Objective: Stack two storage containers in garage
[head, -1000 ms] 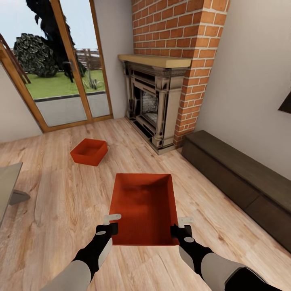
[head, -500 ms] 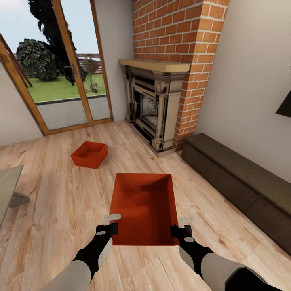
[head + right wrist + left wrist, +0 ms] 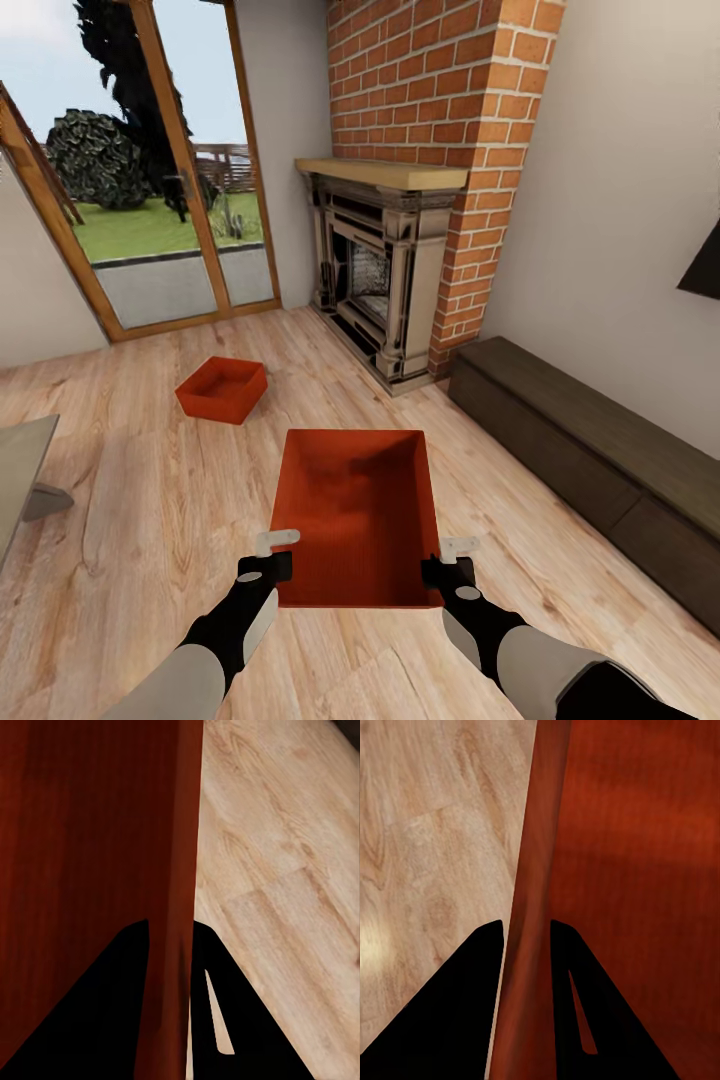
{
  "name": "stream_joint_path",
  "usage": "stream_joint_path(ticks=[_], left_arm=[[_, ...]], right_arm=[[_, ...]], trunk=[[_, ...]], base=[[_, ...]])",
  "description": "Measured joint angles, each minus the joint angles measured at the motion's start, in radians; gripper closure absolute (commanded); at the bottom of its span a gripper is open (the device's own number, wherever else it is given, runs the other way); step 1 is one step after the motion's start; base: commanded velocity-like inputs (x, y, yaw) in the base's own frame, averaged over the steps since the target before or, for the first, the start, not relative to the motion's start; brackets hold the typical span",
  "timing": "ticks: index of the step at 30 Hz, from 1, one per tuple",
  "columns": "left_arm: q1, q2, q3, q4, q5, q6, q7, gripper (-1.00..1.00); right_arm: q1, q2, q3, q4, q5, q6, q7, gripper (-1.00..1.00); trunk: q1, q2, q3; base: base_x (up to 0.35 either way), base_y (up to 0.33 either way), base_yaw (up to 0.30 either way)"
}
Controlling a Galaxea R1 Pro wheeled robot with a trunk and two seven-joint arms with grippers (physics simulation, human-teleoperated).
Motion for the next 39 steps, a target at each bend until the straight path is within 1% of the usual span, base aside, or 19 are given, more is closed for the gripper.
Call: stream_joint_path(ticks=[39], left_arm=[[0.0,0.0,0.0,0.0,0.0,0.0,0.0,1.0]], right_arm=[[0.0,0.0,0.0,0.001,0.0,0.0,0.0,1.0]], trunk=[[0.0,0.0,0.062]], base=[[0.0,0.0,0.0]])
